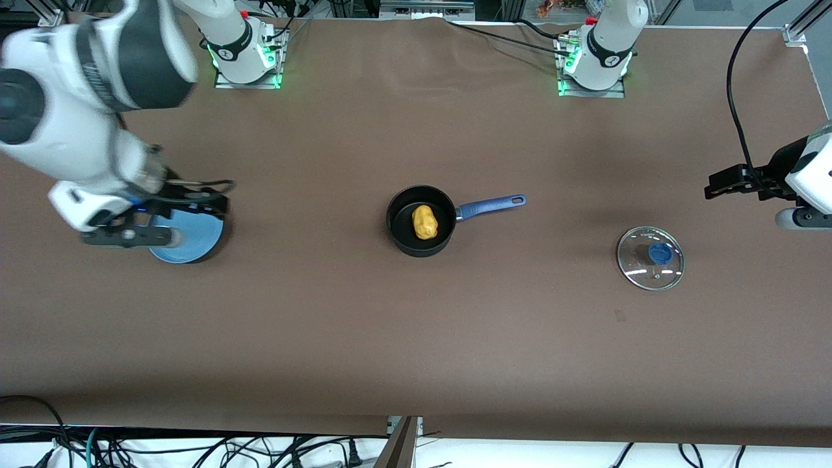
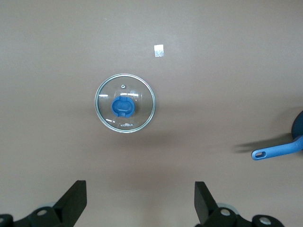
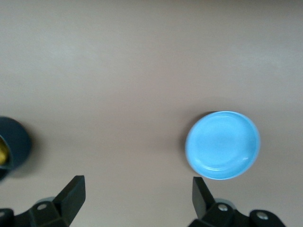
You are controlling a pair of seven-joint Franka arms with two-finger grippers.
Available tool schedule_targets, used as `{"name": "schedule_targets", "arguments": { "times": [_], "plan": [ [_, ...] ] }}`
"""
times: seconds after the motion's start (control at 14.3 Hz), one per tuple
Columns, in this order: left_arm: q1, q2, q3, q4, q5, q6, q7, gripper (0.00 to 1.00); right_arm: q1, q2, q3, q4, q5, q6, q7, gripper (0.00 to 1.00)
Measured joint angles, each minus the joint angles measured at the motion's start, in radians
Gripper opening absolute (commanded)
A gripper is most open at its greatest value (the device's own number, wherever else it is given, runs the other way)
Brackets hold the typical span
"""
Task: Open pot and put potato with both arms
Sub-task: 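Release the potato into the pan and withdraw the right gripper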
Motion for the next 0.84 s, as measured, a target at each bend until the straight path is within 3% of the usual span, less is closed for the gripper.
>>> {"name": "schedule_targets", "arguments": {
  "times": [0.14,0.42,0.56,0.84],
  "plan": [
    [-0.001,0.000,0.000,0.000,0.000,0.000,0.000,1.00,-0.106,-0.060,0.028,-0.066,-0.002,0.000,-0.111,1.00],
    [-0.001,0.000,0.000,0.000,0.000,0.000,0.000,1.00,-0.345,-0.202,0.245,-0.218,-0.057,0.003,-0.147,1.00],
    [-0.001,0.000,0.000,0.000,0.000,0.000,0.000,1.00,-0.374,-0.253,0.263,-0.271,-0.058,0.007,-0.147,1.00],
    [-0.001,0.000,0.000,0.000,0.000,0.000,0.000,1.00,-0.398,-0.269,0.263,-0.281,-0.058,0.021,-0.147,1.00]
  ]
}}
